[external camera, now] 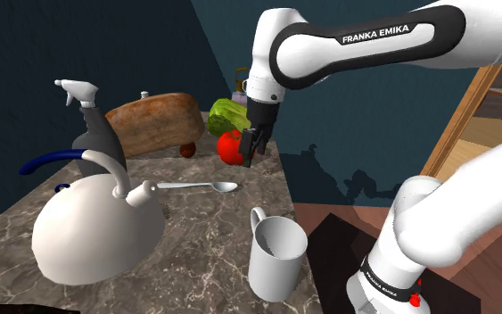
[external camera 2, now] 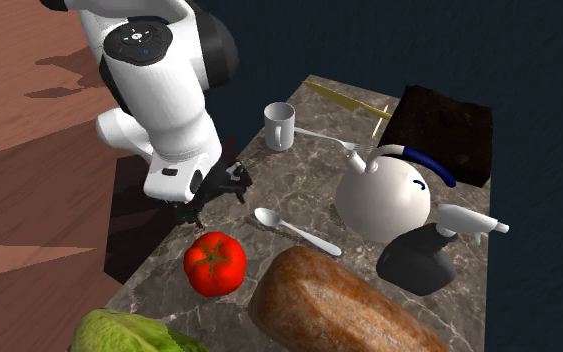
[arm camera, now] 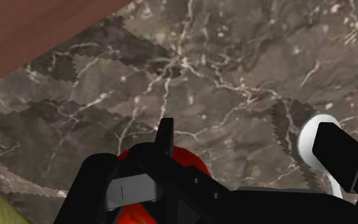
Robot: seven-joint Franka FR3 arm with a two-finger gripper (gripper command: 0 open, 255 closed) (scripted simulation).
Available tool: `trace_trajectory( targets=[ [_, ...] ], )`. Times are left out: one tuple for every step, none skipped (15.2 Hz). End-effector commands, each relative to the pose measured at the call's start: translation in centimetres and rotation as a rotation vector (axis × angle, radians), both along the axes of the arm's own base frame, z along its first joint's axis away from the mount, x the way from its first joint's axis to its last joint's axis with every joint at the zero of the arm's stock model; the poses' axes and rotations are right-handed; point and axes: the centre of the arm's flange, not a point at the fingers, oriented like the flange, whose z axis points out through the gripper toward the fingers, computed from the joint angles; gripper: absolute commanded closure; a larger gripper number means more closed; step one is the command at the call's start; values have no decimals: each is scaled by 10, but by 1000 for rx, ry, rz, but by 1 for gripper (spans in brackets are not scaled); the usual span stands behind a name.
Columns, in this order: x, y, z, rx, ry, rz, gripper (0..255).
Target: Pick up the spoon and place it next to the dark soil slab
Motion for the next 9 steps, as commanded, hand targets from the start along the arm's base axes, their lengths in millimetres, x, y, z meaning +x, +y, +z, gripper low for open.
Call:
trace_trajectory(
  targets=[
    [10, 19, -3, 23, -26, 44, 0],
    [14, 29, -4, 33, -38, 65, 0],
    [19, 39, -5, 44, -50, 86, 0],
    [23, 49, -6, 55, -62, 108, 0],
    [27, 59, -6, 65, -74, 129, 0],
    [30, 69, -7, 76, -86, 151, 0],
    [34, 80, -7, 87, -97, 172, 0],
    [37, 90, -7, 98, -109, 193, 0],
    [40, 101, -8, 108, -121, 215, 0]
  ],
)
